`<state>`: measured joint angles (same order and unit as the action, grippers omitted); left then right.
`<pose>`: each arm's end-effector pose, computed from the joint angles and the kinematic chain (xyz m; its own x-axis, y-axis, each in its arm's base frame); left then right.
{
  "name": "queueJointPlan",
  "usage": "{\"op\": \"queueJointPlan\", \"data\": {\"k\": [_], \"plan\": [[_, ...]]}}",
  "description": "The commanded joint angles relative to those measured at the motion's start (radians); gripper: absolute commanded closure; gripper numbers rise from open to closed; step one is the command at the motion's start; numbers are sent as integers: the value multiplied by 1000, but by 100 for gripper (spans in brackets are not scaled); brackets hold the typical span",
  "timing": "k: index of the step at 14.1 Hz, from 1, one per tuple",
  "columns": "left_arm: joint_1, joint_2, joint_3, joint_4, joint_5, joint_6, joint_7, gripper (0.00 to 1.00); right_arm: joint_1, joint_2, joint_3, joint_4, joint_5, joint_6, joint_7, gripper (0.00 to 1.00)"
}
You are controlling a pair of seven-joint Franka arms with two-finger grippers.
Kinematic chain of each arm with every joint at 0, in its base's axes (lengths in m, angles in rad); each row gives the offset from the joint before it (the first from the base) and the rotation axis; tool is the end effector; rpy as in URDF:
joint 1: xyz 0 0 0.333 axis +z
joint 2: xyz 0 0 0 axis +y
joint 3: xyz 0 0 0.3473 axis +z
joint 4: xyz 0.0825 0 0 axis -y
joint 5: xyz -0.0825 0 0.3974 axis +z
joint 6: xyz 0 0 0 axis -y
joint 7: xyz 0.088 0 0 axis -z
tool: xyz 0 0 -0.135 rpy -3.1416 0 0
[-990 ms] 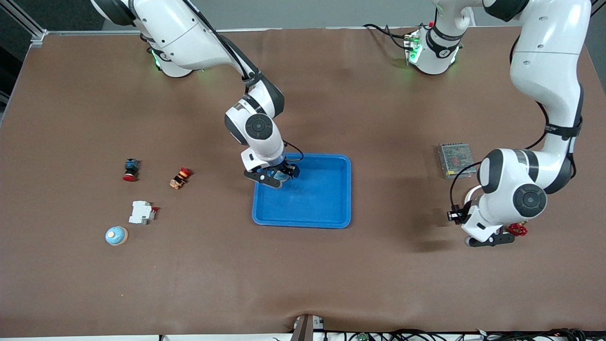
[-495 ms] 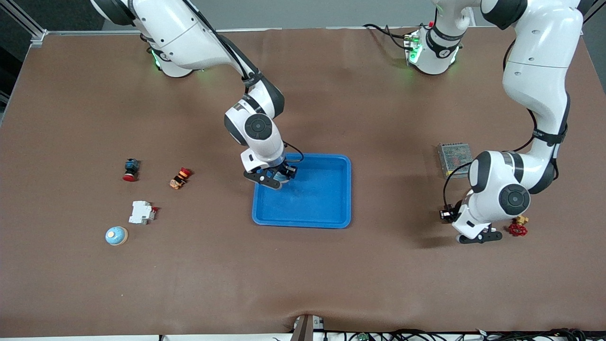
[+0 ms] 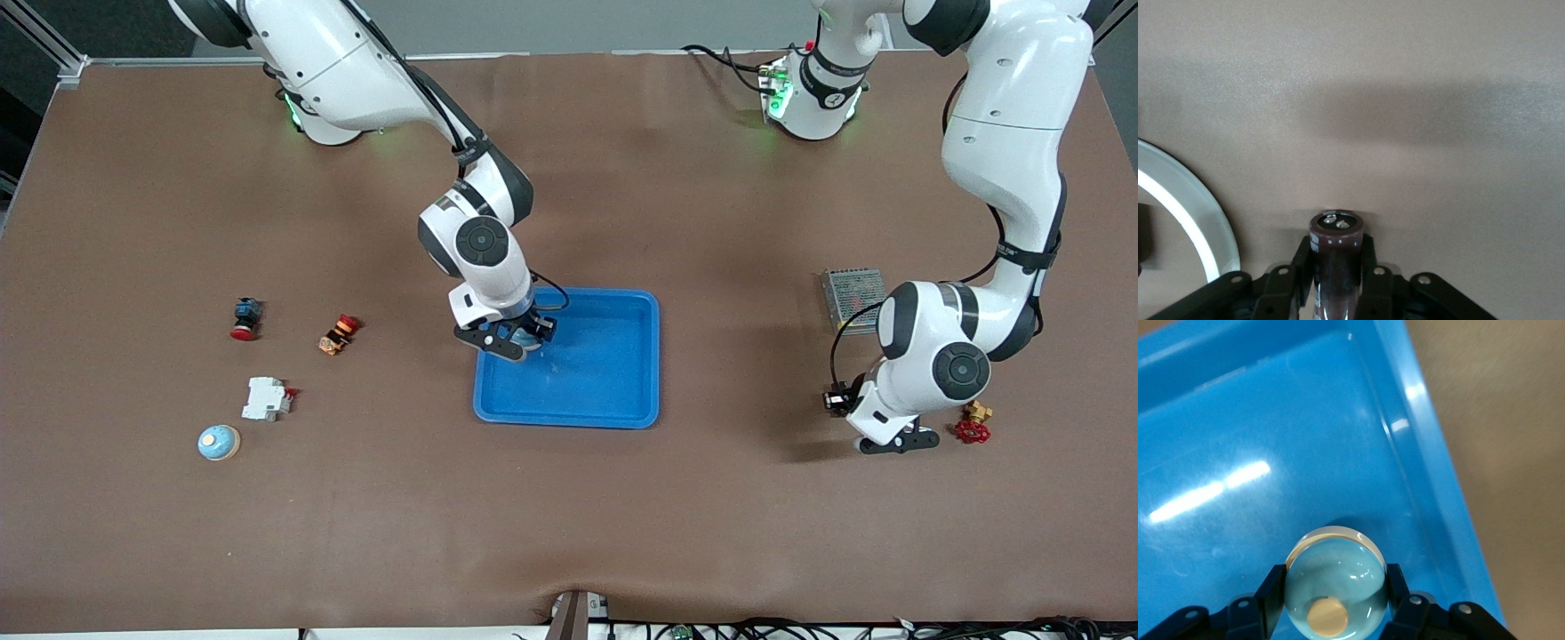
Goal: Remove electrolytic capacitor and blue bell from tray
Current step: 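Carry the bell toward the white breaker while the left gripper retracts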
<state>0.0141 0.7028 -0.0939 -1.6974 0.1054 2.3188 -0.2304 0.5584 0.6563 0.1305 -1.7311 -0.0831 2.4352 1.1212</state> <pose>0.6924 -0.0459 0.1673 0.9927 0.0963 -0.0727 0.0945 -0.9951 -0.0282 0.5501 0.4402 0.1973 0.9212 -0.3891 0.0039 -0.3882 -0.9197 -0.0591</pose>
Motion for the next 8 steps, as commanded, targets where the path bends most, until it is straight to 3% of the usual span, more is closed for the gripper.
{"op": "queueJointPlan", "data": {"k": [1,5,8], "plan": [[1,-37,0,-13,27,2,0,0,-52,-53,11,27,-15,-99,-78,100],[33,-106,-6,25,27,-111,19,0,-193,-158,23,27,-1,-223,-390,100],[69,-163,-9,56,13,-232,95,0,-325,-228,18,28,90,-300,-704,100]]}}
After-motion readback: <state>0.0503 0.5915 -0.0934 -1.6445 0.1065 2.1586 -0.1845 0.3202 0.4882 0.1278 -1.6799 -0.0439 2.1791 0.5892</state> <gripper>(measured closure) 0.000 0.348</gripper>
